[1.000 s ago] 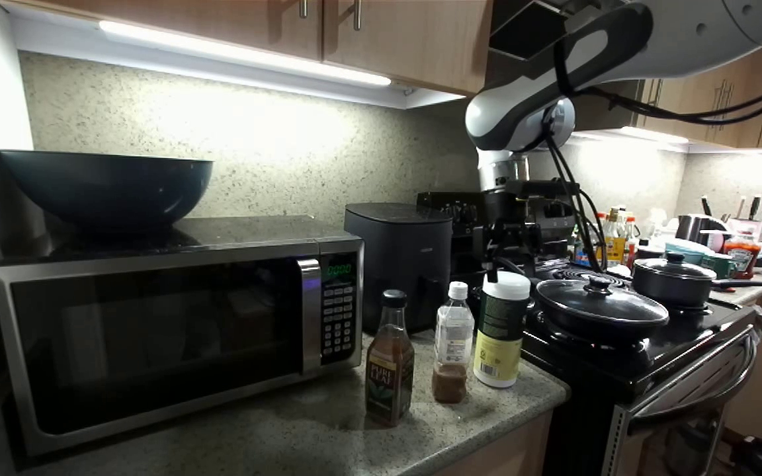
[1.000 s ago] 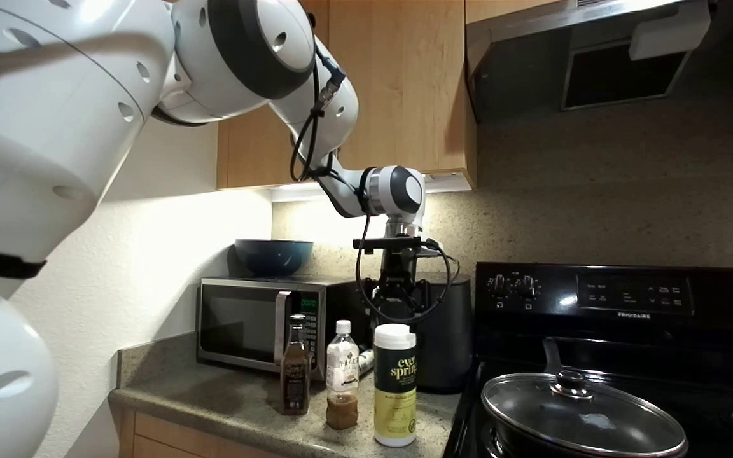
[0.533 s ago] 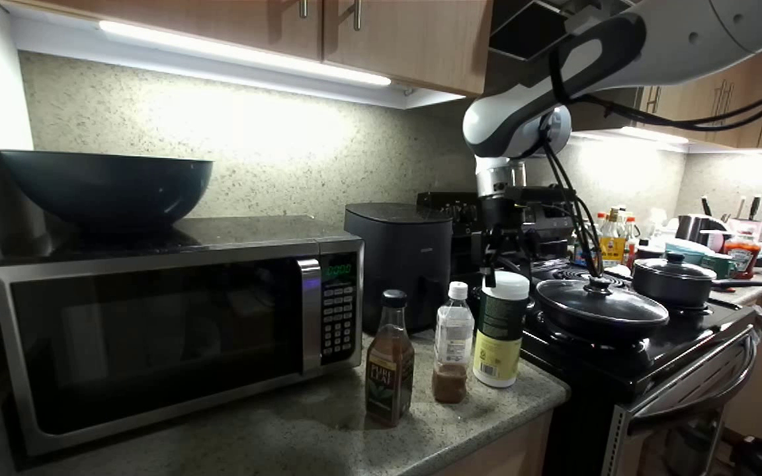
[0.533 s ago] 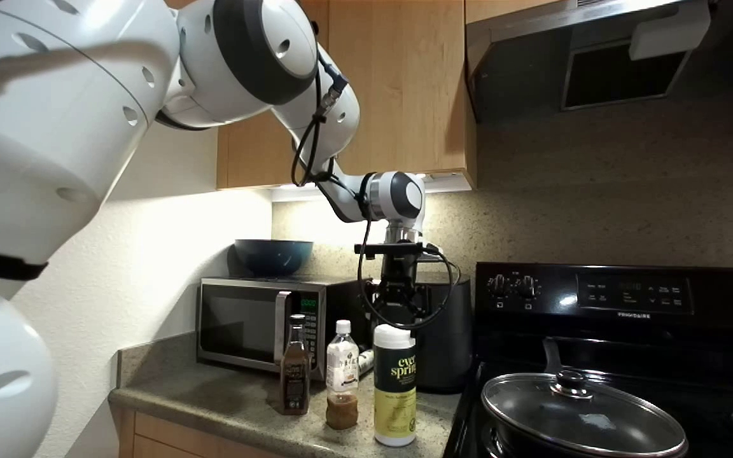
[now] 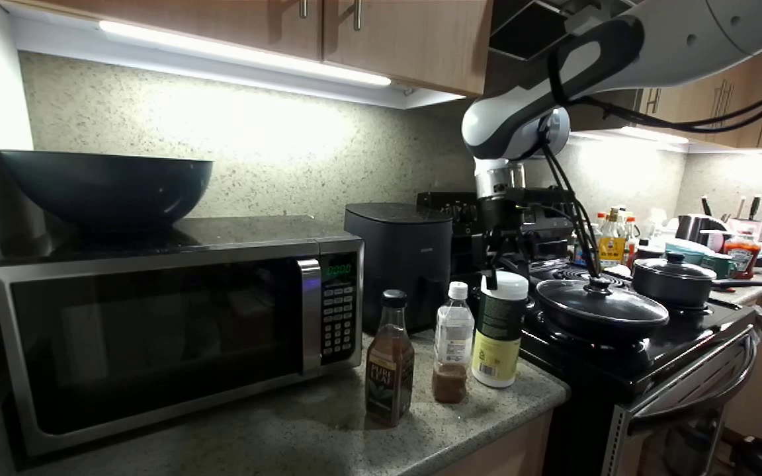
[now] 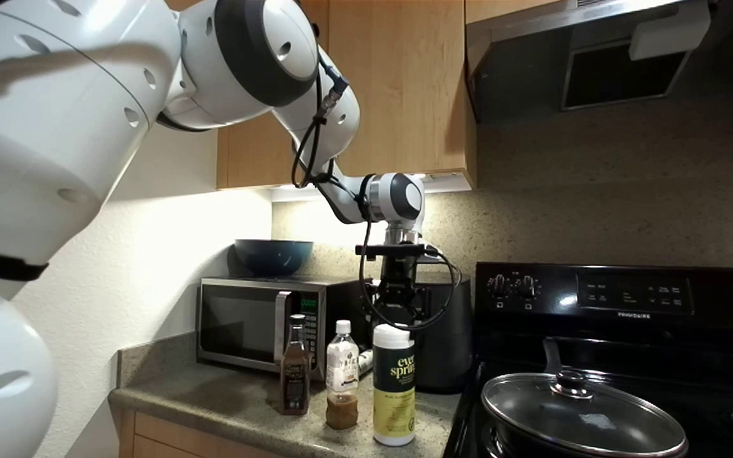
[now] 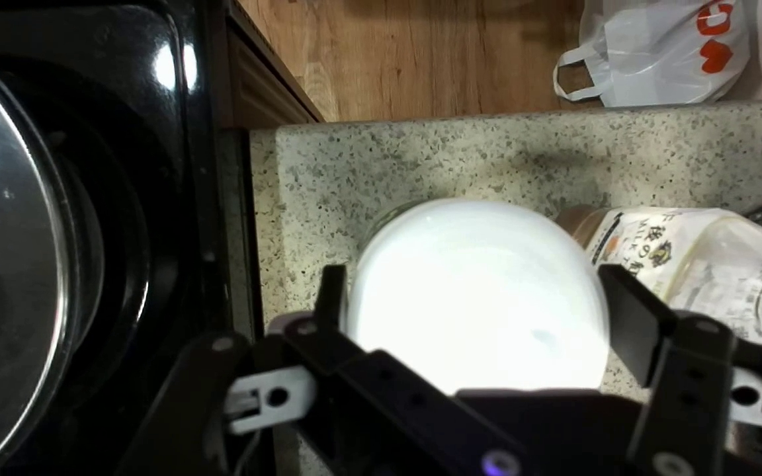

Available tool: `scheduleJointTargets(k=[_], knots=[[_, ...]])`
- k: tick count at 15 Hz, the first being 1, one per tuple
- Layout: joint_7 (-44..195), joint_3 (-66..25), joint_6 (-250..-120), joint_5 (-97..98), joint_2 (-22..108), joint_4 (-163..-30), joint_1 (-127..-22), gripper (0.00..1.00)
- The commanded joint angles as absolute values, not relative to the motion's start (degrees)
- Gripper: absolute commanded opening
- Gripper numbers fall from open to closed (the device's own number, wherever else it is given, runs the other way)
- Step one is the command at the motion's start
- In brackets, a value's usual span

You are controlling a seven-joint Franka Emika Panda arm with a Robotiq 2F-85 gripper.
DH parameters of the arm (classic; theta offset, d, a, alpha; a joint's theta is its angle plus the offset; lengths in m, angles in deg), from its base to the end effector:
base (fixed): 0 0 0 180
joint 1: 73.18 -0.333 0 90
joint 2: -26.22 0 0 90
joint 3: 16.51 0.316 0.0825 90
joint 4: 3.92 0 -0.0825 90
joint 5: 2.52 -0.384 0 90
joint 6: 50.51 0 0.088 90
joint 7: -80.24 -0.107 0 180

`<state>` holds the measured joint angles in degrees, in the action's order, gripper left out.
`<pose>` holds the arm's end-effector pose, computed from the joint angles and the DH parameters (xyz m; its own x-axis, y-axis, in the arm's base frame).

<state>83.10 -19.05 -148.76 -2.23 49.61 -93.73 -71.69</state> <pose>0.6426 -0.0424 0.3890 0.9659 -0.0183 -0.2584 -0.0165 -0.9998 0.0094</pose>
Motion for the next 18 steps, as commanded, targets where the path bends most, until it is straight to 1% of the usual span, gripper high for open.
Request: scheduleJointTargets(k=[1,10,14,18], knots=[[85.4,-18.4,-149.5,-2.0,49.6,-93.5,-70.9,0.67],[84.0,-17.9,-152.9,0.2,49.5,-89.5,-72.7,0.67],[83.9,-17.3,-150.4,1.1,51.0,-85.0,-73.7,0.67],[82.7,-17.2,-143.4,6.0,53.3,-79.3,-76.3,0.67]])
